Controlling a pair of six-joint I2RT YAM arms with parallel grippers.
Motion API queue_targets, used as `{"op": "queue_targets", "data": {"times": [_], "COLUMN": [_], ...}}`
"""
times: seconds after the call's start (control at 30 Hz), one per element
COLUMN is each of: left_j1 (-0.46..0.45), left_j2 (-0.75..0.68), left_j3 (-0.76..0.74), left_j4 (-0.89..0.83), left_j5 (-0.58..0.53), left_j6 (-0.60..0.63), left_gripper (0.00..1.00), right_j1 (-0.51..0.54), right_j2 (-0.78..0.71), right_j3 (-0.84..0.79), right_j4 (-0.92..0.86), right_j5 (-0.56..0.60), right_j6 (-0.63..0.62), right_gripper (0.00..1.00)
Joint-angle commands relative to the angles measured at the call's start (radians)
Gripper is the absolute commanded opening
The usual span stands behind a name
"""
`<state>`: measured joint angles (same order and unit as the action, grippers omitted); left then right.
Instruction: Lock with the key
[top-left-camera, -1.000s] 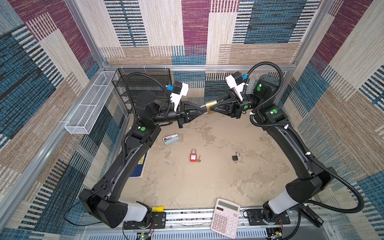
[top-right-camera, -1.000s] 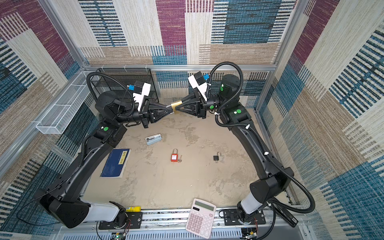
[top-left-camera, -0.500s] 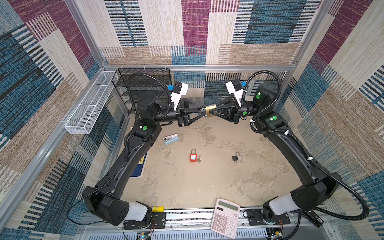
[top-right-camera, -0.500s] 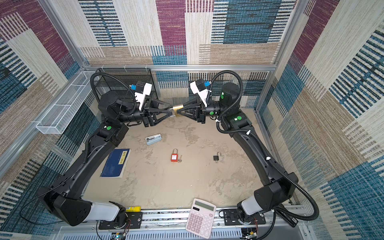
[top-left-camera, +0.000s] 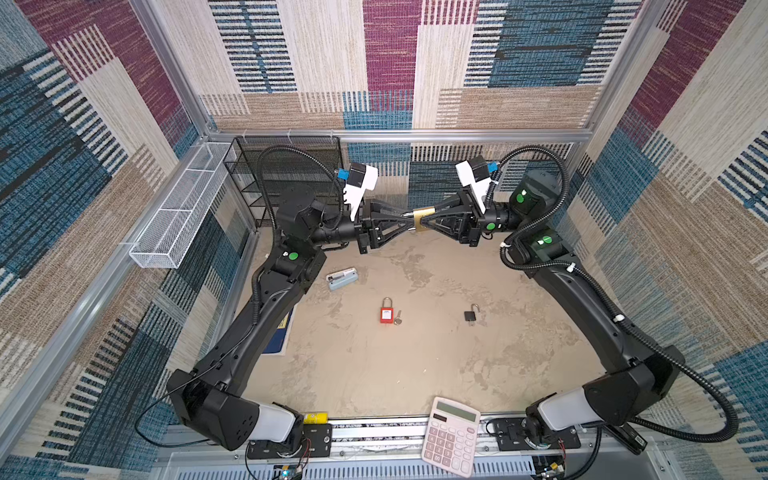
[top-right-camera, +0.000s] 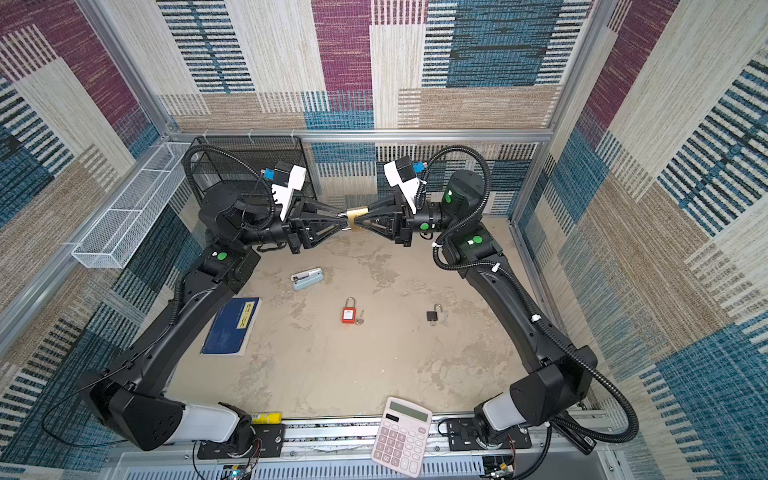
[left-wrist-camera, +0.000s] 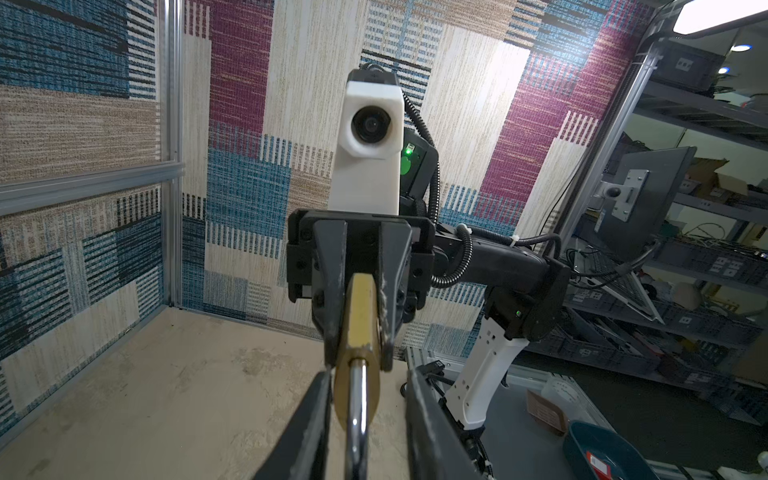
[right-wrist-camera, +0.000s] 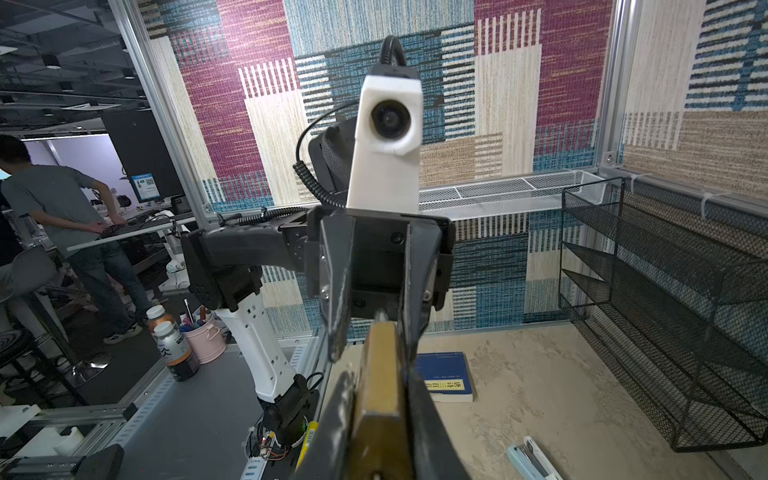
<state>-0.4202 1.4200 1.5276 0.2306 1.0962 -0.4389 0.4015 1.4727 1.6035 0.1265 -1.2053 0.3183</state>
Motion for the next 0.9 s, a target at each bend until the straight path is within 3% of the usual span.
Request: {"op": "queue_targets", "data": {"times": [0.0, 0.1, 0.23, 0.4, 0.43, 0.5, 0.6, 0.87], "left_j1": [-0.002, -0.006, -0.008, -0.008, -0.008, -0.008, -0.007, -0.006], "left_j2": [0.007, 0.013, 0.013, 0.011, 0.011, 0.010, 0.009, -0.007], "left_j3": [0.009, 0.011, 0.011, 0.022, 0.026, 0.029, 0.027, 0.029], "left_j4": [0.026, 0.026, 0.021, 0.010, 0.005, -0.003, 0.002, -0.042], "left_j5": [0.003, -0.001, -0.018, -0.018, -0.018, -0.018, -0.018, -0.005], "left_j6": [-0.024, -0.030, -0.030, -0.026, -0.024, -0.017, -0.019, 0.018], "left_gripper": [0.33, 0.24, 0.00, 0.00, 0.00, 0.00, 0.00, 0.00], "right_j1": [-0.001, -0.001, -0.001, -0.001, -0.001, -0.001, 0.000, -0.036], "right_j2": [-0.009, -0.012, -0.009, -0.021, -0.025, -0.030, -0.040, -0.053], "right_j3": [0.001, 0.001, 0.001, -0.020, -0.025, -0.021, -0.021, -0.017], "right_j4": [0.100, 0.114, 0.094, 0.033, 0.021, -0.013, -0.047, -0.111], "right_j5": [-0.007, -0.008, -0.009, 0.008, 0.013, 0.016, 0.022, 0.005], "right_j6": [0.045, 0.052, 0.042, -0.008, -0.016, -0.045, -0.076, -0.116], "right_gripper": [0.00, 0.00, 0.00, 0.00, 0.05, 0.32, 0.48, 0.60]}}
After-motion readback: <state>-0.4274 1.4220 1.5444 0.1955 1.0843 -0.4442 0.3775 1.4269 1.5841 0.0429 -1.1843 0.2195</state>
